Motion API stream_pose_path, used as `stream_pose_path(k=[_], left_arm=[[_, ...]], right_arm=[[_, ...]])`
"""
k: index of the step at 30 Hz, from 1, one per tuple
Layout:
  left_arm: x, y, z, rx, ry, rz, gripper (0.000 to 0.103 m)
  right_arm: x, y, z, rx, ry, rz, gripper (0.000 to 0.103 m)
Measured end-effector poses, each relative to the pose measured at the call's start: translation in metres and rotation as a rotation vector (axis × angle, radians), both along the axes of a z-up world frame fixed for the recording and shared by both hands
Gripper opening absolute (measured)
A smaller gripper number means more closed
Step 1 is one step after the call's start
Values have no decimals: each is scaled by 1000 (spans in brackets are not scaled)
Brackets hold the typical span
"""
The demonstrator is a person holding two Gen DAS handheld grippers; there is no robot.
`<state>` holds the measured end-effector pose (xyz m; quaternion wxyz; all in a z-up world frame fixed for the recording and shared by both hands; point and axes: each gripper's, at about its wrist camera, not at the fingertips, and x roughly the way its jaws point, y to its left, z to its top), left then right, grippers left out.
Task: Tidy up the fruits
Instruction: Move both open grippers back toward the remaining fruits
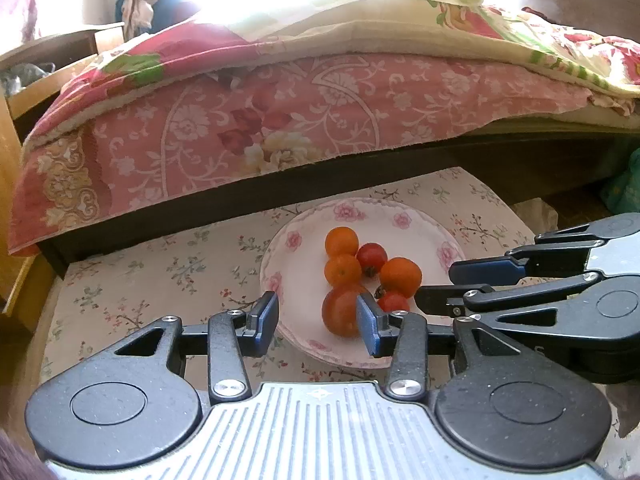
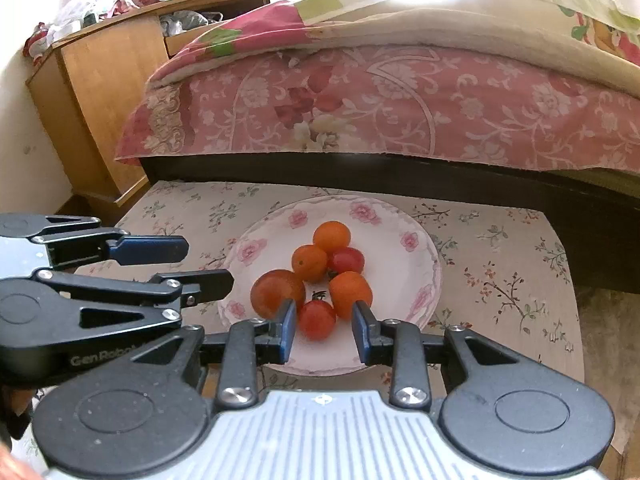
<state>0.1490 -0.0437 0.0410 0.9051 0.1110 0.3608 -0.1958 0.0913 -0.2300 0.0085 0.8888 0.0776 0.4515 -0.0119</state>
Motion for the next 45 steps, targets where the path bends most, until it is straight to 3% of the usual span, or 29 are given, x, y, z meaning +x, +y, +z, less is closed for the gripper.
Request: stream_pose_path(k=[19,36,45], left_arm=[[-40,23,20,19,2,4,51],[-58,61,-12,42,100,-5,59],[-61,66,-25,47,131,-47,70]], right_arm=[[-27,34,8,10,22,67,32],[-31,77,-33,32,118,259,32],[-17,74,-48,32,115,266,32]])
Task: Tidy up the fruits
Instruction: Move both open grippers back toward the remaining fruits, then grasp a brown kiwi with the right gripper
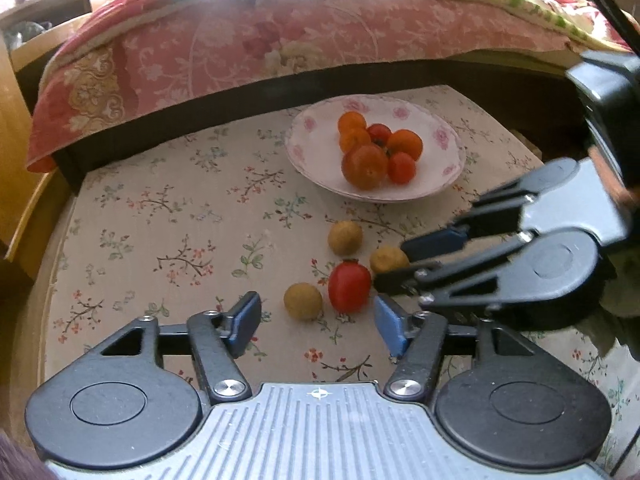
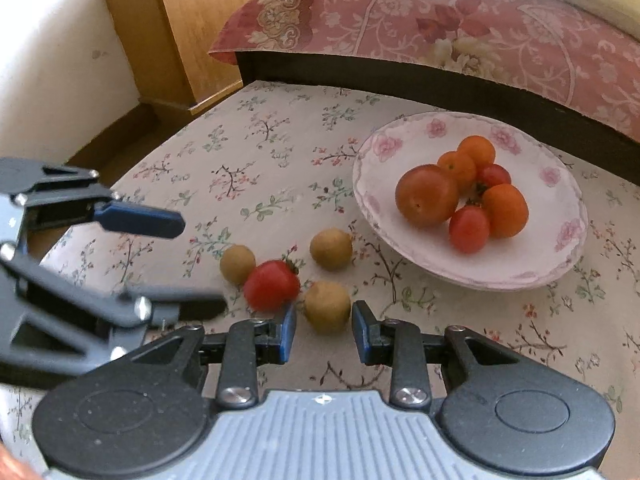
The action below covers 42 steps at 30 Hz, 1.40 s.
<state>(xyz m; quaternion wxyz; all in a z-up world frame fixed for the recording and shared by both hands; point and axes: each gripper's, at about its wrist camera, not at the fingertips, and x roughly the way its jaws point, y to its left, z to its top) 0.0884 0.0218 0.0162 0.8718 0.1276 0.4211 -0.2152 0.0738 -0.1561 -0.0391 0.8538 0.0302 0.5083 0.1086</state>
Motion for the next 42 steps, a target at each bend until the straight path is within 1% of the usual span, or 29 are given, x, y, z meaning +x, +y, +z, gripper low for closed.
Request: stream_pose_path(k=[3,8,12,19,20,23,26,29,33,38,42], left_arm=[[-1,-1,-4,9,-1,-10,68],[2,1,-10,11,13,-6,69],[0,-2,-10,10,9,-23,68],[5,-5,-15,21,6,-29,67],[6,-5,-16,19,9,-28,65],[5,-10,-13,1,0,-50,65],[4,-16,-12,4,-8,-73,65],[7,-20,-16,4,2,-76,63],[12,-27,-18,7,-6,-81,62],[16,-39,-25,22,8,-96,57],[16,-46,-29,48,5,-98,59]], right_arm=[[5,1,-4,-19,-3,13,32],[7,2,-5,-7,-17,17,32],[8,2,-4,-14,0,30,28],[4,-5,-1,14,30,12,28],[3,-5,0,11,31,12,28],[1,-9,0,6,35,-2,28],[0,-16,-2,2,49,-24,28],[-2,-20,-2,2,54,-32,28],[-4,-26,0,-4,62,-56,28],[-6,-35,2,-9,75,-80,28],[-11,-42,3,-10,79,-92,28]])
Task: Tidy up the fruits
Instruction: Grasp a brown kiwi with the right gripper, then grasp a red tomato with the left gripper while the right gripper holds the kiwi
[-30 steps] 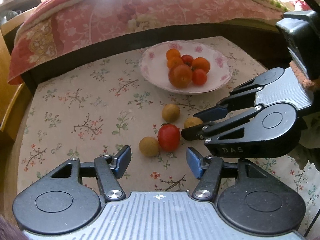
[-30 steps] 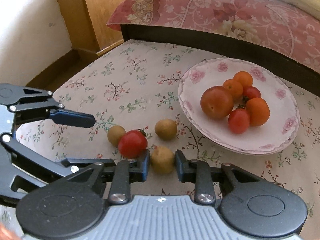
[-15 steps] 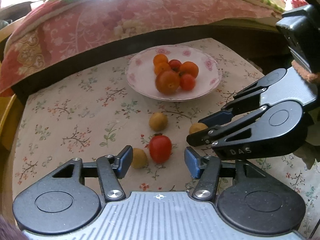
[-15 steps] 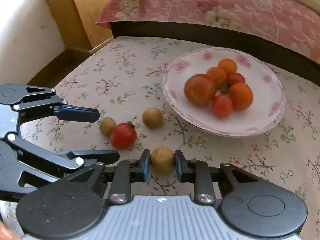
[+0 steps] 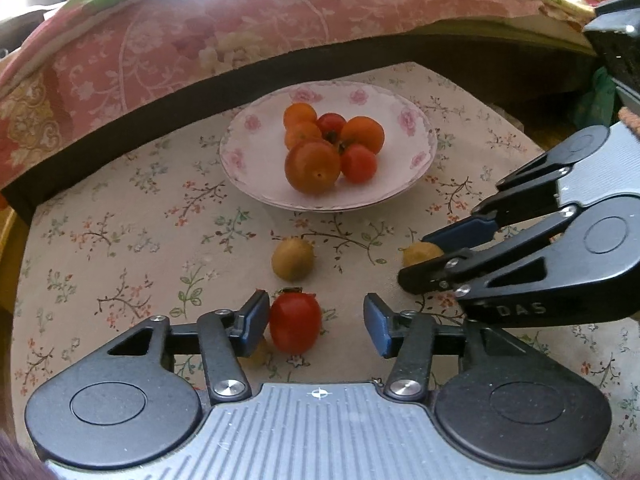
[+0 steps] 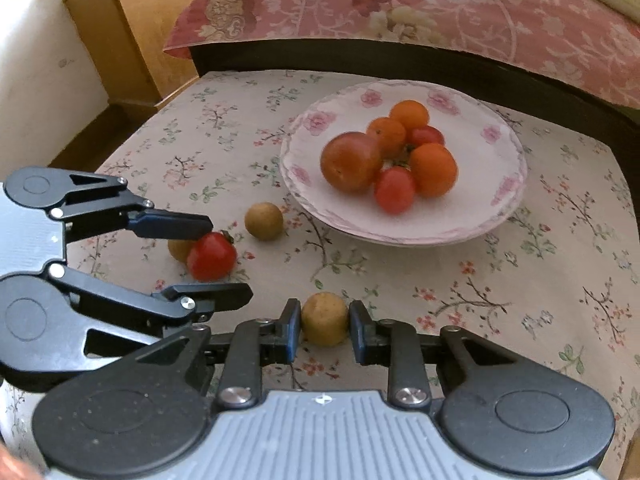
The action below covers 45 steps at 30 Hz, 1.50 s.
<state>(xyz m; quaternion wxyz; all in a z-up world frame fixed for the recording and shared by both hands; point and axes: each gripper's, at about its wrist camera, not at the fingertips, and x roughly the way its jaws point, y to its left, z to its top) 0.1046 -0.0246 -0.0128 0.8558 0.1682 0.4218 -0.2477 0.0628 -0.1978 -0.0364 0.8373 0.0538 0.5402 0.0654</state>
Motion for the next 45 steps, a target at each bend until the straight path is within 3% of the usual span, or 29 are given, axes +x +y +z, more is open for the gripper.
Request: stream_pose_path(k=[4,12,15,22,28,34,45], left_arm=[[-2,-3,-1,6,5,-1,59],[-16,-5,13,-83,21,-81,61],[-16,-6,9,-33,-8,-76,61],[-11,-9,-6,26,26,-83,59],[-10,-9,-7,-2,64,-87,39],[-16,-11,-6,21,43,-115,41],[-23,-10,-4,27,30,-122,42]], right_arm=[[-4,-7,3,13,4,-13,28],[-10,-14,4,24,13,-32,28],[-10,-14,3,27,11,-33,28],[-11,-14,3,26,9,-33,28],[-13,-9,4,10,4,-13,28],[-20,1,3,-31,-5,53,28],[-21,2,3,-32,-6,50,29]])
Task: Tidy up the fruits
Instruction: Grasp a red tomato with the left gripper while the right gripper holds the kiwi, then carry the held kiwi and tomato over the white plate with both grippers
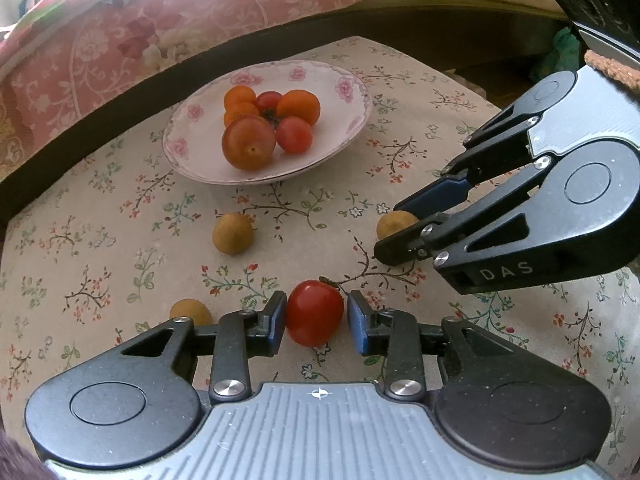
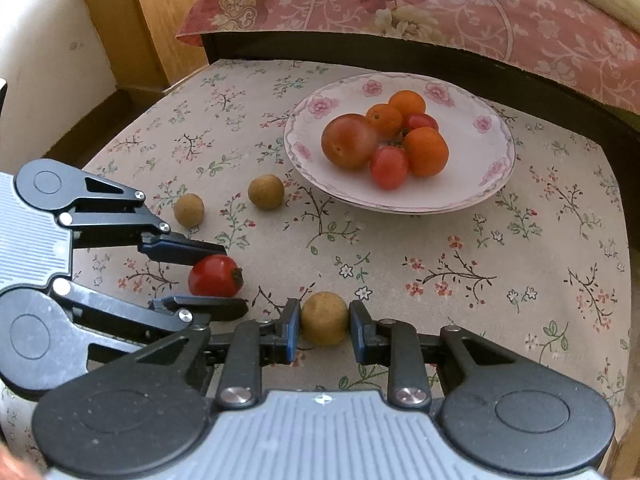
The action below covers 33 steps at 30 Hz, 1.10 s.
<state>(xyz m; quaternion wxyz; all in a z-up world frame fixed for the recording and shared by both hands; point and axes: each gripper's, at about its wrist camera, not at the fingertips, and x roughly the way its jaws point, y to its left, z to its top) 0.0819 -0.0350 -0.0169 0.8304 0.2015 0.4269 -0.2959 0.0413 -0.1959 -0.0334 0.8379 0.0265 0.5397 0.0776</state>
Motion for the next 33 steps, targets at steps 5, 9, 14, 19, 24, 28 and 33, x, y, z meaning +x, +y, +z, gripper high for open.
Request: stream_pose_path(k=[5,9,14,19,24,28,33], left_arm=[[1,-1,1,0,7,9,44],[3,0,0,12,-5,20,56],[3,2,0,15,-12,27,60],[2,1,0,9,-5,20,53],[2,-1,1,-3,26,24,37],[2,-3,1,2,28,25,37],[10,2,5,-38,39,63,37]], right_arm=[[-2,-3,0,15,2,5,30],[-3,-3,1,30,4,18,41],[-5,-1,1,16,-6,28,42],[-6,1,1,-11,-10,42,40],[-5,0,2,-17,-6,30,28],[-5,1,3,-25,-5,27,28],[-3,-4,10,-18,-27,7,28]])
